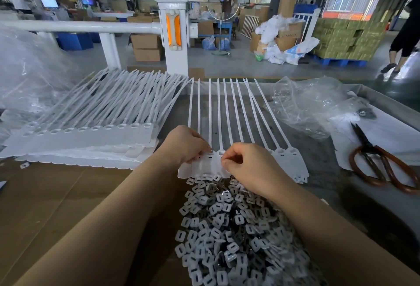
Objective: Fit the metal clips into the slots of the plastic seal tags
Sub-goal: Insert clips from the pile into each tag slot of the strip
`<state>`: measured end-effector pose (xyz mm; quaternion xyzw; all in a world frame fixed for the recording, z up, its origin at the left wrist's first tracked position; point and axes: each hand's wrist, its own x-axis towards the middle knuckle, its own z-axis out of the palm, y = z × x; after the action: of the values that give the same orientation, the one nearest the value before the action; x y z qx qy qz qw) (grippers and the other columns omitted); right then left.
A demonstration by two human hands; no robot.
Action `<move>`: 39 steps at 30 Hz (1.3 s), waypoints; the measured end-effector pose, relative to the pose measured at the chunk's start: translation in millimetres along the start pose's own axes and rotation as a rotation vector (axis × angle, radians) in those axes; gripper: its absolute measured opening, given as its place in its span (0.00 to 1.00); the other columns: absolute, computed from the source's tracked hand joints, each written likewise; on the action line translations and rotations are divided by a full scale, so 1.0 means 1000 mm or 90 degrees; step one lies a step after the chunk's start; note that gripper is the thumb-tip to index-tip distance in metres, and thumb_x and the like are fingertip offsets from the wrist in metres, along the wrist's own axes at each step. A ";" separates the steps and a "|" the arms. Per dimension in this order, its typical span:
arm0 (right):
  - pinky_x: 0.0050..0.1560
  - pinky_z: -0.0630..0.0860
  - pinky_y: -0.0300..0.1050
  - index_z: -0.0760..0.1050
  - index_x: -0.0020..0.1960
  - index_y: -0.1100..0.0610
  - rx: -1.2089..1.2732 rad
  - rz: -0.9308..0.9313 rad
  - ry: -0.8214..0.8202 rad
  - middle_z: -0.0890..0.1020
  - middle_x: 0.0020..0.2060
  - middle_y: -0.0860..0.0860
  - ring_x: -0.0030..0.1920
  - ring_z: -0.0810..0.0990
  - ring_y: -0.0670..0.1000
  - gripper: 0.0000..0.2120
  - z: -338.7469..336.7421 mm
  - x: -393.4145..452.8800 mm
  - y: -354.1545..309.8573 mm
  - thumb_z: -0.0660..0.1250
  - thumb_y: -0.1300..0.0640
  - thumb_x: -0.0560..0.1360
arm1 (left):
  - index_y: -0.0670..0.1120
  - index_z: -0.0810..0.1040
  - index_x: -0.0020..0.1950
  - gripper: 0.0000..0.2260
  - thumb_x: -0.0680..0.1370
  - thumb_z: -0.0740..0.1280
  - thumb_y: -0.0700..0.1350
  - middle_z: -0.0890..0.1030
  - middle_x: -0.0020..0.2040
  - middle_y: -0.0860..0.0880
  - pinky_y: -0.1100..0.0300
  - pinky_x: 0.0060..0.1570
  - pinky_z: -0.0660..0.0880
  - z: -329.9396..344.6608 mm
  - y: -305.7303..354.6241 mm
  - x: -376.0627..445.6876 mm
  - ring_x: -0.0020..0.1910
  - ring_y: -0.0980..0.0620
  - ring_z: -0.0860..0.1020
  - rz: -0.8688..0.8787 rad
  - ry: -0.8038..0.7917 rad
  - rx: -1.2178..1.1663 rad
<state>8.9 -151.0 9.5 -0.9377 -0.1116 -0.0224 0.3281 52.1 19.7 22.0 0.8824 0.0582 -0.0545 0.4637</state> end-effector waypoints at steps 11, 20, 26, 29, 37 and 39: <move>0.42 0.74 0.33 0.81 0.51 0.49 0.008 0.001 0.001 0.82 0.43 0.41 0.43 0.79 0.40 0.05 0.001 0.000 0.002 0.68 0.52 0.77 | 0.43 0.82 0.41 0.03 0.72 0.75 0.40 0.80 0.32 0.47 0.64 0.25 0.69 0.000 -0.001 -0.003 0.28 0.53 0.74 0.007 -0.012 0.013; 0.41 0.73 0.31 0.81 0.50 0.47 0.014 0.000 0.000 0.82 0.42 0.40 0.43 0.79 0.39 0.04 0.001 0.001 0.002 0.68 0.53 0.77 | 0.45 0.81 0.36 0.06 0.72 0.74 0.40 0.78 0.30 0.49 0.65 0.25 0.69 0.002 0.001 -0.001 0.27 0.53 0.74 -0.001 -0.016 0.036; 0.43 0.75 0.33 0.81 0.50 0.47 0.013 0.000 -0.002 0.82 0.43 0.41 0.43 0.79 0.40 0.04 0.002 0.001 0.002 0.68 0.52 0.77 | 0.43 0.82 0.38 0.04 0.72 0.74 0.40 0.78 0.29 0.48 0.64 0.26 0.70 0.000 0.001 0.000 0.27 0.53 0.73 -0.014 -0.015 0.030; 0.44 0.74 0.33 0.81 0.51 0.48 0.010 0.000 -0.001 0.82 0.44 0.41 0.44 0.79 0.40 0.05 0.002 0.001 0.002 0.68 0.52 0.77 | 0.40 0.83 0.41 0.03 0.72 0.74 0.40 0.78 0.29 0.47 0.62 0.30 0.71 0.000 0.003 -0.001 0.27 0.52 0.73 -0.017 -0.014 0.039; 0.42 0.72 0.31 0.81 0.52 0.48 0.009 -0.003 0.000 0.82 0.44 0.41 0.44 0.79 0.39 0.05 0.003 0.001 0.002 0.68 0.52 0.77 | 0.36 0.84 0.44 0.06 0.72 0.73 0.39 0.78 0.31 0.45 0.62 0.30 0.72 -0.001 0.005 0.000 0.28 0.51 0.72 -0.023 -0.018 0.059; 0.42 0.73 0.31 0.81 0.52 0.48 0.008 -0.001 0.000 0.82 0.44 0.41 0.44 0.79 0.40 0.05 0.002 0.002 0.002 0.68 0.52 0.77 | 0.36 0.84 0.44 0.06 0.72 0.73 0.39 0.79 0.33 0.44 0.62 0.29 0.71 -0.001 0.004 0.000 0.29 0.51 0.73 -0.016 -0.018 0.071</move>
<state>11.1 -150.5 6.9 -0.9355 -0.1126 -0.0220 0.3342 52.4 17.9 25.9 0.9051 0.0597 -0.0762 0.4140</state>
